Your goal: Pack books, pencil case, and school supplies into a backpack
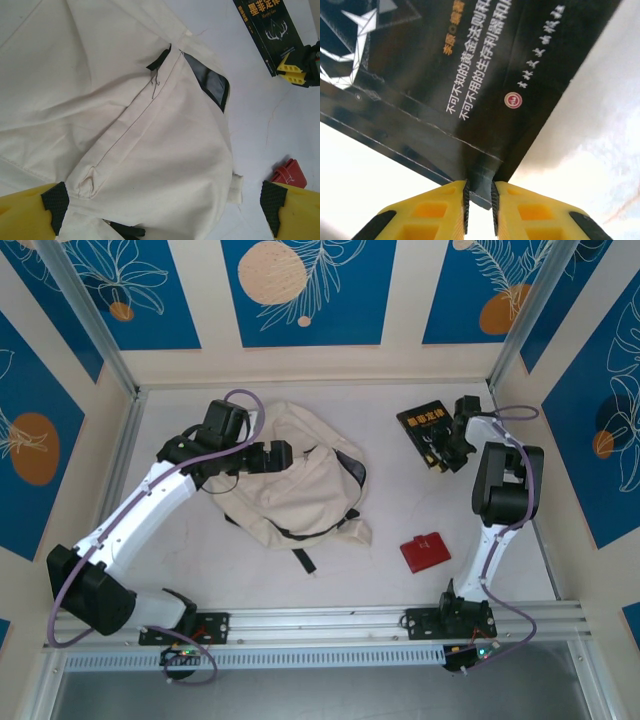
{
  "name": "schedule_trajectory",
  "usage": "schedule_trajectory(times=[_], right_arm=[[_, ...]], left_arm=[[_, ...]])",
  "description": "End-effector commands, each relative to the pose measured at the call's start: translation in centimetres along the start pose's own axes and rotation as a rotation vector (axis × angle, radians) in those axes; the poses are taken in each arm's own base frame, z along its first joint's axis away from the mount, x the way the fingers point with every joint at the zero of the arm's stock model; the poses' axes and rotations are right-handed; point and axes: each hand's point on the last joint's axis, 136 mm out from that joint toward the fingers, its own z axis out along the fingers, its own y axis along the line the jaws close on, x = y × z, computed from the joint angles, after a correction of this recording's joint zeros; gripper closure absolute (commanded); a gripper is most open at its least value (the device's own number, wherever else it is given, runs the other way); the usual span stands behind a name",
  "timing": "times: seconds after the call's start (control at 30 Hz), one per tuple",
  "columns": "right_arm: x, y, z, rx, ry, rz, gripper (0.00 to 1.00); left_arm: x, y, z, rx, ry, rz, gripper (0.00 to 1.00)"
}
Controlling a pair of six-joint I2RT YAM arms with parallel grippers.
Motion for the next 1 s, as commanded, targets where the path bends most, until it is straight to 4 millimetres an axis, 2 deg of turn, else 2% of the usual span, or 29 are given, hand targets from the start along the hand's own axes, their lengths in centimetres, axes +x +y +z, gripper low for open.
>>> schedule_trajectory(times=[0.0,0.13,0.2,0.37,0.47,0.53,0.73,0.87,0.97], right_arm=[[2.9,-2.9,0.1,0.098,0.066,0.018,0.77],[4.1,-3.7,-0.4,0.119,0.057,0.005,0.77],[4.2,-3.5,-1.0,0.111,0.034,-0.008,0.76],[2.2,-1.9,-3.4,0.061,-0.059,-0.04,0.67],[1.0,-1.5,-4.0,0.054,-0.072,-0.026,0.55],[0.0,-1.2,-3.8,0.041,-0.077,-0.012,0.47],[-1.7,-1.2,-1.8,0.022,-0.014,0.055,0.37],[-2.0,-1.0,-0.5,0.021,0.033,0.072,0.37],[-1.3,-1.1,0.2,0.027,0.066,0.091,0.46]], left_arm=[[-0.6,-0.3,-0.2,0.018,-0.002,0.006,0.0],[-0.6,-0.4,-0.1,0.023,0.0,0.007,0.0],[-0.6,-0.4,-0.1,0.025,0.002,0.003,0.0],[-0.7,-0.6,0.1,0.03,0.009,0.001,0.0],[-0.8,-0.6,0.1,0.031,0.006,-0.002,0.0],[-0.8,-0.7,0.0,0.033,0.004,-0.005,0.0],[-0.6,-0.8,0.2,0.038,0.012,-0.009,0.0],[-0.6,-0.8,0.3,0.04,0.015,-0.009,0.0],[-0.7,-0.9,0.4,0.044,0.015,-0.019,0.0]])
